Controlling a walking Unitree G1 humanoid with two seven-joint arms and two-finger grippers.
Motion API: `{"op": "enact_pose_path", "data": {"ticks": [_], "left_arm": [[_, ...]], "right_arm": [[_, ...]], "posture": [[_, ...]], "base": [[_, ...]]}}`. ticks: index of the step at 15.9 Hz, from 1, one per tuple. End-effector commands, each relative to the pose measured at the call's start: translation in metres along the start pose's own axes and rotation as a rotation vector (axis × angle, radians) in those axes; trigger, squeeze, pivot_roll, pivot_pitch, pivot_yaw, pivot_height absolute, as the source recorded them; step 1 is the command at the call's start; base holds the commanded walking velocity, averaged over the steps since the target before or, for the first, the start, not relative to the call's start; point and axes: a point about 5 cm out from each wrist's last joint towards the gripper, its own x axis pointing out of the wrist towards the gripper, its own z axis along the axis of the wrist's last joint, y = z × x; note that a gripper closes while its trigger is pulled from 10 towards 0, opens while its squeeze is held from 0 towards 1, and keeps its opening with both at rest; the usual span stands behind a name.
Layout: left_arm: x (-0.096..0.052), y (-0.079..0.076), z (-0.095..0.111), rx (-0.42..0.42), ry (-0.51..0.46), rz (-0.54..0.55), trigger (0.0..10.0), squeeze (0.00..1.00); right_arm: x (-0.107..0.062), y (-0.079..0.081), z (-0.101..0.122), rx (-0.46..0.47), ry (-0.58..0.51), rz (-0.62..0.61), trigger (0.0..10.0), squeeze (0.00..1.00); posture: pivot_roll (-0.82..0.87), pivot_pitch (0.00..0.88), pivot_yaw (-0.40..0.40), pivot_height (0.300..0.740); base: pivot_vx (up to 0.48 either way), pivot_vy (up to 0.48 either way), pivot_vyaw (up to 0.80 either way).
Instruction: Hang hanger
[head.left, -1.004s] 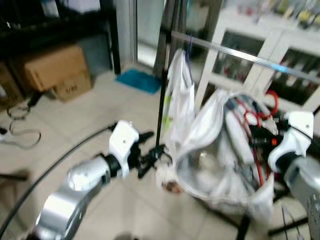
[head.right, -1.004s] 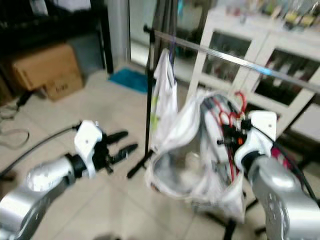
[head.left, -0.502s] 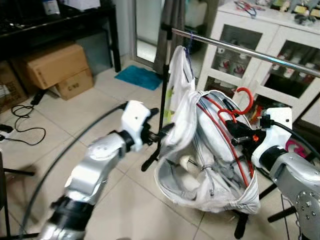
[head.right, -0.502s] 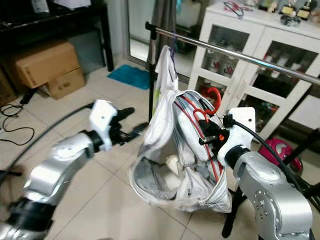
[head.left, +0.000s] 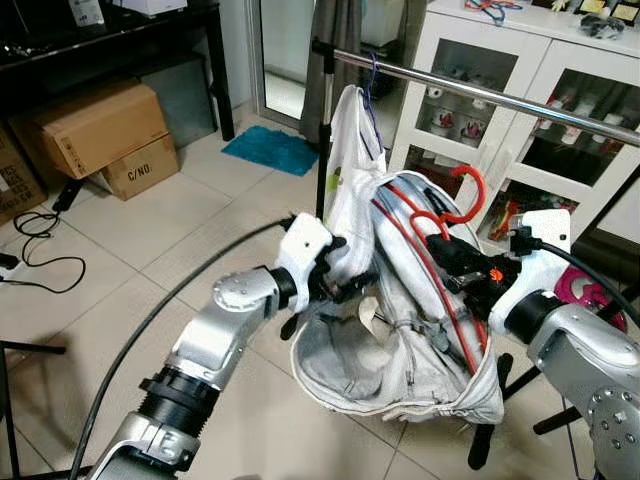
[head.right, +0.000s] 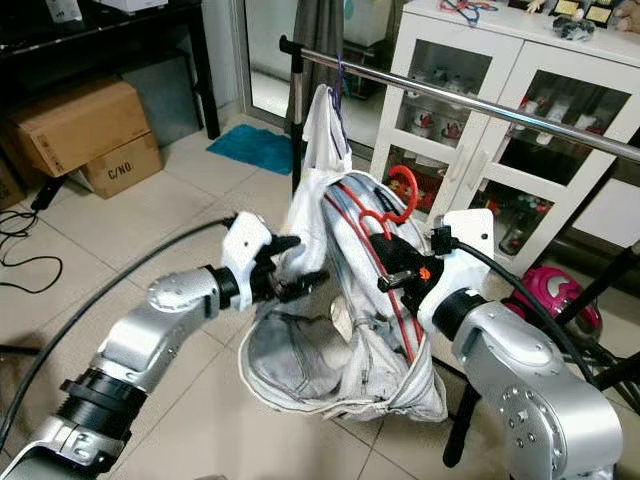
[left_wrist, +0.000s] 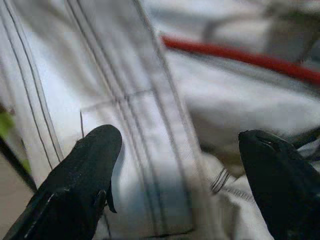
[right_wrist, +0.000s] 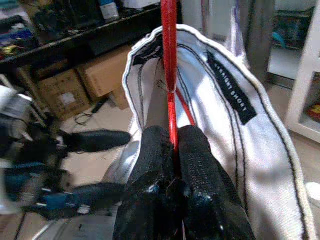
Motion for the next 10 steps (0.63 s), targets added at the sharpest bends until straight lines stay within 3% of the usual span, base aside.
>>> {"op": "enact_pose_path", "data": {"ticks": [1, 2, 3, 4, 5, 6, 10], "left_arm": [[0.002, 0.012, -0.002, 0.104, 0.070, 0.105, 10.0, 0.00], [0.002, 0.012, -0.002, 0.104, 0.070, 0.105, 10.0, 0.00], [0.001, 0.020, -0.005, 0.155, 0.102, 0.174, 10.0, 0.00], [-0.001, 0.025, -0.006, 0.187, 0.108, 0.216, 5.6, 0.00], [-0.001, 0.026, -0.006, 0.194, 0.108, 0.225, 5.6, 0.00], [-0.002, 0.029, -0.005, 0.211, 0.101, 0.250, 0.0, 0.00], [-0.004, 0.033, -0.006, 0.233, 0.089, 0.302, 0.0, 0.00]], "right_arm": [[-0.002, 0.013, 0.016, -0.019, -0.082, 0.084, 0.0, 0.00], [-0.002, 0.013, 0.016, -0.019, -0.082, 0.084, 0.0, 0.00], [-0.001, 0.015, 0.018, -0.004, -0.095, 0.094, 0.0, 0.00], [-0.001, 0.014, 0.019, 0.010, -0.106, 0.094, 0.0, 0.00], [-0.001, 0.014, 0.020, 0.015, -0.109, 0.095, 0.0, 0.00], [-0.001, 0.014, 0.021, 0.025, -0.115, 0.092, 0.0, 0.00], [0.000, 0.011, 0.022, 0.038, -0.124, 0.078, 0.0, 0.00]], "posture": [[0.01, 0.000, -0.028, 0.740], [0.01, 0.000, -0.028, 0.740], [0.01, 0.000, -0.028, 0.740], [0.01, 0.000, -0.028, 0.740], [0.01, 0.000, -0.028, 0.740], [0.02, 0.000, -0.029, 0.740], [0.02, 0.000, -0.030, 0.740]], "base": [[0.000, 0.000, 0.00], [0.000, 0.000, 0.00], [0.000, 0.000, 0.00], [0.000, 0.000, 0.00], [0.000, 0.000, 0.00], [0.000, 0.000, 0.00], [0.000, 0.000, 0.00]]}}
